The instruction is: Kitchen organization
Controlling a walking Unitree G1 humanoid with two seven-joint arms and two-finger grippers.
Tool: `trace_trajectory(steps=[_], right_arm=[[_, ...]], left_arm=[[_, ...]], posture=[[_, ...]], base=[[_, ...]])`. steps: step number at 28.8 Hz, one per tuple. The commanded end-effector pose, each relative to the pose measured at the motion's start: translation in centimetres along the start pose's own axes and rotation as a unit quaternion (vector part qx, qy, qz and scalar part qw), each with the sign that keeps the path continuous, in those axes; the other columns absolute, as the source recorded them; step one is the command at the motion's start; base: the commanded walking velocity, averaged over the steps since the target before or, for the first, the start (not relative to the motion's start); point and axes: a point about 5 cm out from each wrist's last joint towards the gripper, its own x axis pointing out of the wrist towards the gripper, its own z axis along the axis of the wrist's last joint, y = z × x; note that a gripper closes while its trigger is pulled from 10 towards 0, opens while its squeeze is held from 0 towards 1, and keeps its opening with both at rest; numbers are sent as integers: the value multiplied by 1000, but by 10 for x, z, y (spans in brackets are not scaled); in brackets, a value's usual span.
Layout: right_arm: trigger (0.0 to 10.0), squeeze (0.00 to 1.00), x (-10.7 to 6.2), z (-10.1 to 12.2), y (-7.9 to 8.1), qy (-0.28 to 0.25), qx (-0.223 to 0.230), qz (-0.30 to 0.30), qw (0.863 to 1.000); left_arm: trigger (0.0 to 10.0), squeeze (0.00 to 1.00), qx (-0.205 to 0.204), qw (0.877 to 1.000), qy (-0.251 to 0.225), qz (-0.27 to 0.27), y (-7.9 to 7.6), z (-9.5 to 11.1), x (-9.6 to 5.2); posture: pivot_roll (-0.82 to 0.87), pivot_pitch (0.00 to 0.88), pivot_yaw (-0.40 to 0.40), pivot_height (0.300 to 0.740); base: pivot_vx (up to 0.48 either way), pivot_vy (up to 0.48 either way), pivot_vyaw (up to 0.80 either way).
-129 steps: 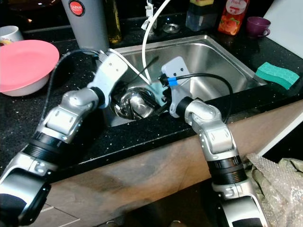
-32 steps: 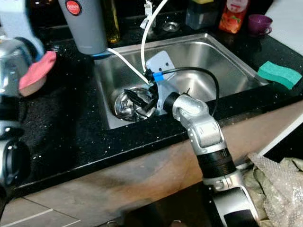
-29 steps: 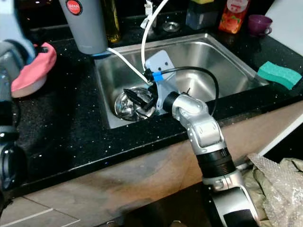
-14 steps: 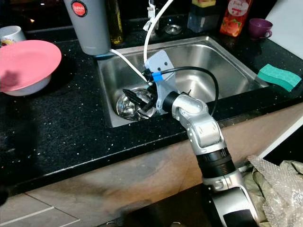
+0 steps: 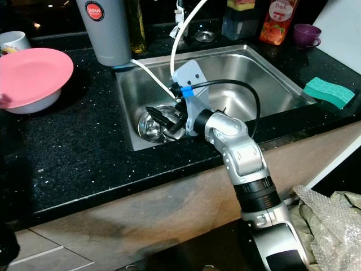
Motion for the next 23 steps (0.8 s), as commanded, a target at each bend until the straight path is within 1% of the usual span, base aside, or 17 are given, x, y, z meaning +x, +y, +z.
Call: trace_trajectory(steps=[1, 2, 4, 5, 6, 8, 11, 12, 13, 14, 15, 17, 20, 23], right_arm=[[10000, 0, 1, 0, 1, -1, -2, 4, 1000], [10000, 0, 0, -1, 0, 0, -2, 4, 1000], [10000, 0, 0, -1, 0, 1, -2, 4, 1000], [10000, 0, 0, -1, 0, 1, -2, 4, 1000], [10000, 0, 0, -1, 0, 1, -2, 4, 1000], [10000, 0, 0, -1, 0, 1, -3, 4, 1000], [10000, 0, 0, -1, 0, 2, -2, 4, 1000], [10000, 0, 1, -2, 0, 2, -2, 5, 1000], [10000, 0, 1, -2, 0, 2, -2, 5, 1000], [10000, 0, 1, -2, 0, 3, -3, 6, 1000], [10000, 0, 2, -2, 0, 3, -3, 7, 1000], [10000, 0, 2, -1, 0, 2, -3, 7, 1000], [10000, 0, 3, 0, -1, 1, -4, 6, 1000], [10000, 0, 3, 0, -1, 1, -3, 4, 1000]], left_arm=[[10000, 0, -25, 1000, -3, 3, 1, 0, 1], [10000, 0, -57, 998, -7, 9, 3, 0, 2], [10000, 0, -77, 997, -5, 32, 7, 0, 2], [10000, 0, -73, 996, -2, 56, 12, 0, 2], [10000, 0, -73, 996, -2, 56, 12, 0, 2], [10000, 0, -69, 995, -1, 73, 17, 0, 2], [10000, 0, -73, 994, 4, 81, 21, -2, 3], [10000, 0, -84, 993, 16, 78, 22, -6, 5], [10000, 0, -84, 993, 16, 78, 22, -6, 5], [10000, 0, -96, 992, 37, 72, 19, -11, 7], [10000, 0, -100, 992, 44, 70, 18, -13, 8], [10000, 0, -101, 991, 49, 68, 16, -15, 9], [10000, 0, -91, 992, 65, 57, 11, -20, 13], [10000, 0, -73, 994, 73, 36, 5, -19, 18]], posture=[[41, 80, -27, 740], [40, 82, -27, 740], [40, 83, -27, 740], [39, 85, -26, 740], [39, 85, -26, 740], [40, 88, -28, 740], [43, 88, -32, 740], [44, 89, -35, 740], [44, 89, -35, 740], [44, 91, -37, 740], [44, 91, -37, 740], [44, 90, -39, 740], [44, 94, -37, 740], [43, 97, -33, 740]], base=[[0, 0, 0], [0, 0, 0], [0, 0, 0], [0, 0, 0], [0, 0, 0], [0, 0, 0], [0, 0, 0], [0, 0, 0], [0, 0, 0], [0, 0, 0], [0, 0, 0], [0, 0, 0], [0, 0, 0], [0, 0, 0]])
